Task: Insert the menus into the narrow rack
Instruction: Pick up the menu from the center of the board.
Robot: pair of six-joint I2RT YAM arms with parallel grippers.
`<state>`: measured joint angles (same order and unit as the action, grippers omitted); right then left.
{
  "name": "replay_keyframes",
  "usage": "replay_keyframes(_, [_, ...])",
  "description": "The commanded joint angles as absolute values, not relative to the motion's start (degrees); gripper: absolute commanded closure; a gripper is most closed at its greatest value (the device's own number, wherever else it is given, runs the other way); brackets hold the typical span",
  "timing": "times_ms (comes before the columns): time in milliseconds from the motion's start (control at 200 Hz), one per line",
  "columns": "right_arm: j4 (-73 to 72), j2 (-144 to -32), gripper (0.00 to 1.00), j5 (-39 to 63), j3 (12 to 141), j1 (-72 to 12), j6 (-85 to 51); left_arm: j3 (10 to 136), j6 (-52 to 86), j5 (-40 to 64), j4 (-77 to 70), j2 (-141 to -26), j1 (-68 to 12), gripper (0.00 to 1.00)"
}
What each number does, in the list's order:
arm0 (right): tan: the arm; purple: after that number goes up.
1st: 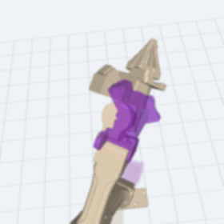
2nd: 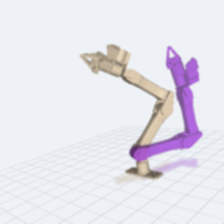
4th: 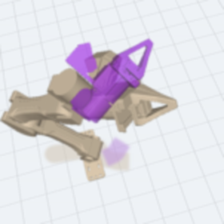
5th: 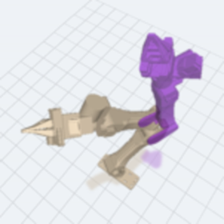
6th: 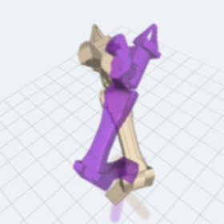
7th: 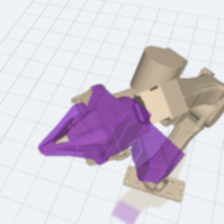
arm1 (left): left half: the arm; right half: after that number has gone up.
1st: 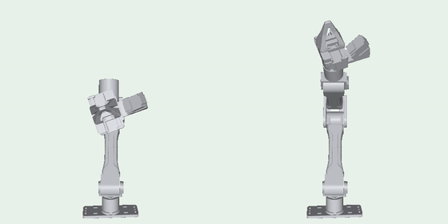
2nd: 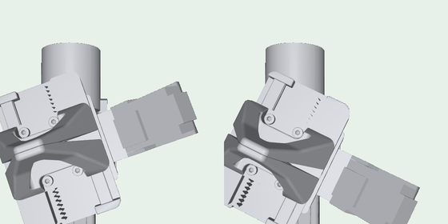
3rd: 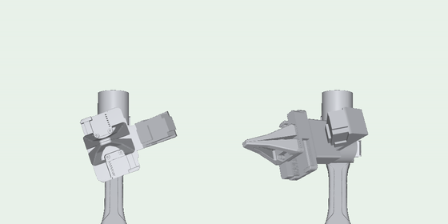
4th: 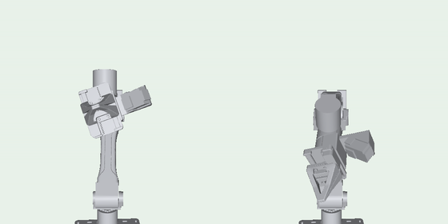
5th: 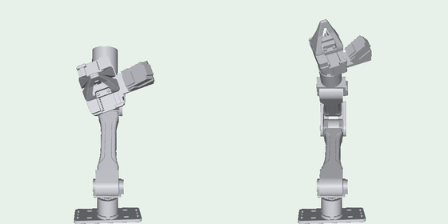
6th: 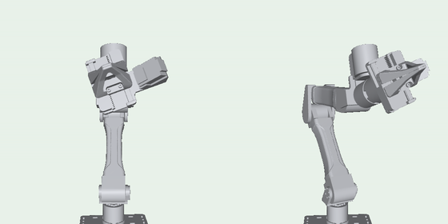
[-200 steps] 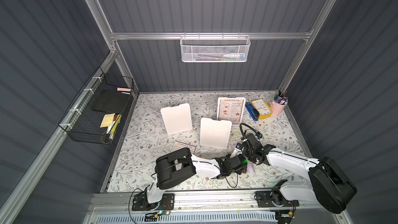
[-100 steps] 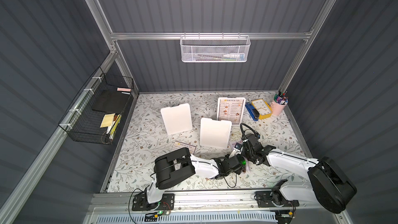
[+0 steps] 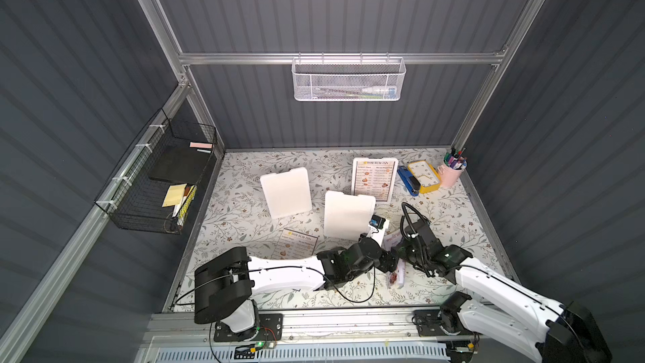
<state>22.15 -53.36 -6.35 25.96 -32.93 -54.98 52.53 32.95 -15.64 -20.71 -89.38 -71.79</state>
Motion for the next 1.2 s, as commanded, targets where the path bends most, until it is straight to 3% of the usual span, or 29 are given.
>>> replay_keyframes(0, [23.85,-50.3,0.76,-4.67,27.22,-33.29,-52.73,52.45,31.03,-16.9,-22.15,-88.77,-71.24,0.21])
replay_keyframes(210, [22.05,-42.61,0.79,-2.33,28.86,-35.17,-49.45,46.48,30.48,-17.03,-31.95,-81.5,-71.31,0.12])
replay_keyframes(370, [21.24,-36.85,0.79,-1.07,31.42,-36.35,-46.77,40.4,28.0,-14.2,-43.46,-76.43,-71.29,0.14])
replay_keyframes(520, [18.37,-32.82,0.78,0.8,32.92,-36.73,-44.64,40.04,26.58,-8.21,-44.16,-75.85,-70.3,0.13])
replay_keyframes(615, [14.8,-31.91,0.78,2.87,33.3,-36.97,-43.91,38.06,26.04,1.4,-50.24,-75.05,-68.35,0.22])
replay_keyframes(730, [11.6,-31.9,0.78,3.79,34.17,-37.17,-42.83,38.01,26.99,2.81,-51.12,-74.94,-67.86,0.33])
replay_keyframes(945, [8.29,-31.56,0.77,5.84,36.09,-37.3,-41.67,37.04,28.82,5.43,-51.86,-75.64,-65.3,0.39])
replay_keyframes(1196, [7.03,-31.45,0.76,5.91,38.22,-37.44,-40.88,35.95,29.44,3.4,-49.75,-72.9,-64.52,0.38])
